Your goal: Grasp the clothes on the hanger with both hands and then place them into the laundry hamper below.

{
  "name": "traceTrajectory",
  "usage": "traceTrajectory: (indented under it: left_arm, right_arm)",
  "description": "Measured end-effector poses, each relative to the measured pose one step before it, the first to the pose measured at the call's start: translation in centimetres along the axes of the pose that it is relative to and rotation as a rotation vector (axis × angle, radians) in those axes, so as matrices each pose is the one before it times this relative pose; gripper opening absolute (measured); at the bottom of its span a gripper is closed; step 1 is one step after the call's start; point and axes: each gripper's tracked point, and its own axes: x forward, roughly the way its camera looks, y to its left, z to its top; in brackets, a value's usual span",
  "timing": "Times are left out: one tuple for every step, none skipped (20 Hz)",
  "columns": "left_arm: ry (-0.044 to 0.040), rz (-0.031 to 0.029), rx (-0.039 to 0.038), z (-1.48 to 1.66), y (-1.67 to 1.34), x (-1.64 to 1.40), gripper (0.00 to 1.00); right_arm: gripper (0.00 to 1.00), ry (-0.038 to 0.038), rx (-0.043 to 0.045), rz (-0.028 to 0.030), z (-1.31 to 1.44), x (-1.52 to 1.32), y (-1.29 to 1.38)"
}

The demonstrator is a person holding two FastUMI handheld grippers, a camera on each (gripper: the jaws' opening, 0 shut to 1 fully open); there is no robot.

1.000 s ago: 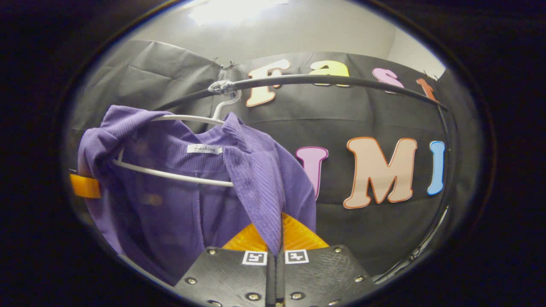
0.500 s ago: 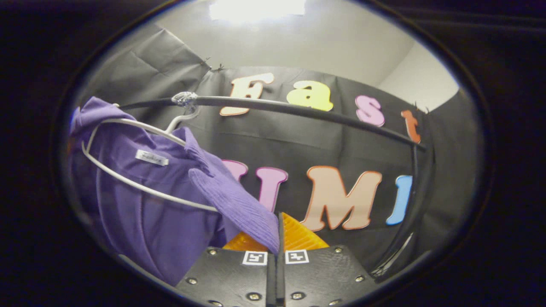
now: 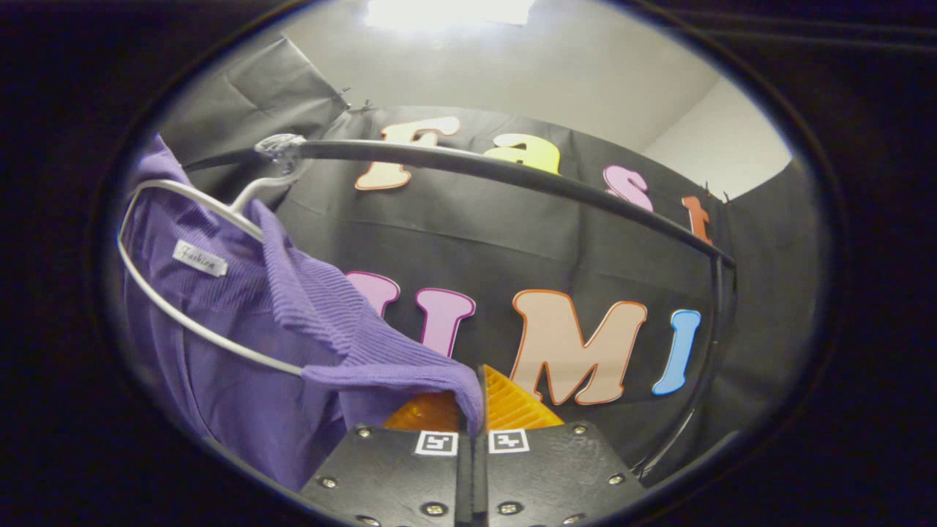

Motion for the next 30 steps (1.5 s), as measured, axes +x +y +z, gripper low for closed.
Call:
traceTrajectory:
  left_arm:
    - [-0.01374, 0.02018, 0.00106, 0.326, 0.592, 0.711, 0.0]
    - [-0.00615, 0.01399, 0.0027, 0.096, 0.337, 0.731, 0.01]
    - [0.00095, 0.00992, -0.00043, -0.115, 0.268, 0.6, 0.04]
    - [0.00361, 0.00313, -0.00708, -0.155, 0.064, 0.537, 0.04]
    - [0.00128, -0.00296, -0.00225, -0.147, -0.047, 0.364, 0.04]
    - [0.00276, 0.00402, -0.00545, -0.043, 0.226, 0.268, 0.0]
    - [0.00073, 0.00163, -0.00449, -0.115, 0.106, 0.391, 0.0]
    - [0.00285, 0.00154, -0.00025, -0.23, 0.087, 0.357, 0.0]
    - [0.00419, 0.00338, -0.00257, -0.208, 0.15, 0.294, 0.0]
    - [0.00396, -0.00359, 0.00156, -0.282, -0.083, 0.129, 0.0]
    - [0.00679, -0.00149, 0.00496, -0.307, -0.023, 0.235, 0.04]
    - [0.00553, 0.00024, 0.00232, -0.33, 0.066, 0.224, 0.01]
    - [0.00578, -0.00339, 0.00303, -0.305, -0.072, 0.212, 0.0]
    - [0.00744, -0.0022, -0.00057, -0.332, -0.031, 0.204, 0.02]
    - [0.00522, -0.00418, -0.00462, -0.239, -0.053, 0.193, 0.04]
    - [0.00227, -0.00422, -0.00511, -0.228, -0.023, 0.053, 0.02]
    - [0.0037, 0.00115, -0.00383, -0.142, 0.124, 0.138, 0.0]
    - [0.00171, 0.00239, -0.00193, -0.221, 0.117, 0.171, 0.0]
    - [0.00342, 0.00158, -0.00114, -0.184, 0.065, 0.259, 0.04]
    - [0.0063, 0.0026, -0.00208, -0.441, 0.102, 0.114, 0.04]
    - [0.0058, -0.00047, -0.00098, -0.347, 0.05, 0.158, 0.04]
    - [0.00746, 0.0017, -0.00122, -0.442, 0.079, 0.122, 0.03]
    - [0.00641, 0.00401, -0.00196, -0.49, 0.101, 0.237, 0.02]
    - [0.00756, 0.00267, -0.00033, -0.537, 0.162, 0.249, 0.04]
    - [0.00559, 0.00261, -0.00661, -0.53, 0.137, 0.284, 0.02]
    - [0.00705, 0.00316, -0.00646, -0.768, 0.066, 0.229, 0.01]
    - [0.01147, 0.00179, -0.00772, -0.836, 0.044, 0.249, 0.02]
    - [0.01116, -0.00317, -0.01123, -1.033, -0.017, 0.252, 0.02]
    - [0.01633, -0.00463, -0.00912, -0.982, -0.026, 0.337, 0.01]
    - [0.02334, -0.00636, -0.01103, -1.332, 0.129, 0.147, 0.01]
  right_arm:
    - [0.01, 0.00477, 0.01982, -0.00205, -0.29, 0.963, -0.087]
    - [0.01, 0.00091, 0.01728, 0.0013, -0.114, 0.693, 0.079]
    - [0.01, 0.00353, 0.01264, 0.00003, -0.134, 0.416, 0.058]
    - [0.01, 0.00063, 0.00851, -0.00202, 0.037, 0.371, 0.086]
    - [0.01, -0.00101, 0.00583, -0.00616, -0.015, 0.399, -0.096]
    - [0.01, 0.00124, 0.00349, -0.00878, -0.056, 0.572, -0.125]
    - [0.01, 0.00836, 0.00452, -0.00536, -0.362, 0.447, -0.234]
    - [0.01, 0.00729, 0.00719, -0.00657, -0.318, 0.423, -0.263]
    - [0.01, 0.00544, 0.00602, -0.00425, -0.177, 0.331, -0.265]
    - [0.01, 0.00122, 0.00444, -0.00889, -0.125, 0.367, -0.3]
    - [0.01, 0.0016, 0.00434, -0.00726, -0.291, 0.287, -0.366]
    - [0.01, -0.00217, 0.01141, 0.00032, -0.163, 0.357, -0.124]
    - [0.01, -0.00149, 0.01615, 0.00355, -0.207, 0.186, 0.022]
    - [0.01, 0.00053, 0.01104, -0.00497, -0.236, 0.254, -0.193]
    - [0.01, 0.00411, 0.00852, -0.00074, -0.421, 0.215, -0.144]
    - [0.01, 0.00587, 0.00399, -0.00334, -0.392, 0.311, -0.026]
    - [0.01, 0.0061, 0.00249, 0.0035, -0.431, 0.098, 0.136]
    - [0.01, 0.00769, -0.00349, 0.00121, -0.345, 0.208, 0.127]
    - [0.01, 0.01082, -0.00724, 0.00416, -0.61, 0.22, 0.165]
    - [0.01, 0.00341, -0.00454, 0.00083, -0.335, 0.111, 0.135]
    - [0.01, 0.00484, -0.00407, 0.00088, -0.478, 0.053, 0.1]
    - [0.01, 0.00351, 0.00097, 0.00257, -0.337, 0.052, 0.12]
    - [0.01, 0.00506, 0.00162, 0.00183, -0.414, 0.081, 0.195]
    - [0.01, 0.00802, 0.00258, -0.0007, -0.478, 0.216, 0.023]
    - [0.01, 0.00749, 0.00656, -0.00288, -0.742, 0.137, 0.014]
    - [0.01, 0.01029, 0.01079, -0.00004, -0.814, 0.089, 0.0]
    - [0.01, 0.01779, 0.00913, -0.0035, -1.223, 0.081, -0.002]
    - [0.01, 0.02379, 0.01223, -0.00448, -1.313, 0.146, -0.028]
    - [0.01, 0.02157, 0.00087, -0.00355, -1.383, 0.155, 0.077]
    - [0.01, 0.01882, -0.00646, 0.00533, -1.315, 0.021, 0.182]
